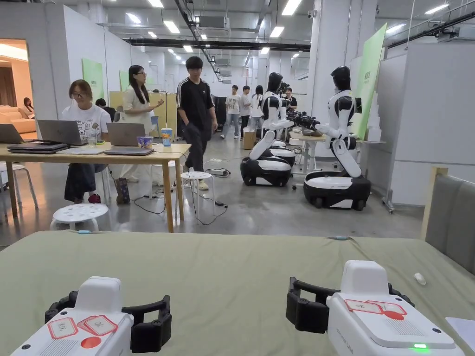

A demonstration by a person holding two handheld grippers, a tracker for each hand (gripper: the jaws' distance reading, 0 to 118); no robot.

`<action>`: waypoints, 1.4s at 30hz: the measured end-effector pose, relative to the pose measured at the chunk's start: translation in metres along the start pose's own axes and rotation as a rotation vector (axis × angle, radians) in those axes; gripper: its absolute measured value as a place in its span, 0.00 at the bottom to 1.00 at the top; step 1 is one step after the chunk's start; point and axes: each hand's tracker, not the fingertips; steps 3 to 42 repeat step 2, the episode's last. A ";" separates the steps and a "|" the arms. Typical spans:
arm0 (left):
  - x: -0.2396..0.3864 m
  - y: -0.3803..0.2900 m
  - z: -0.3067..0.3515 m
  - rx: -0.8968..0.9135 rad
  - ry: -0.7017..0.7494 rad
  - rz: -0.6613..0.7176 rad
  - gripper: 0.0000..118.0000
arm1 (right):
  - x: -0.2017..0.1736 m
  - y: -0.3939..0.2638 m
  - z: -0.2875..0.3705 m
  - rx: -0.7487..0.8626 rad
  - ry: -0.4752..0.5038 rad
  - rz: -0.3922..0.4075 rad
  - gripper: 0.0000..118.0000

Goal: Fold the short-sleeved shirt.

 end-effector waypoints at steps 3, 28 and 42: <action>0.000 0.000 0.000 0.001 0.001 0.001 1.00 | -0.003 -0.002 -0.002 -0.019 -0.012 -0.007 1.00; 0.000 0.000 0.000 0.001 0.001 0.001 1.00 | -0.003 -0.002 -0.002 -0.019 -0.012 -0.007 1.00; 0.000 0.000 0.000 0.001 0.001 0.001 1.00 | -0.003 -0.002 -0.002 -0.019 -0.012 -0.007 1.00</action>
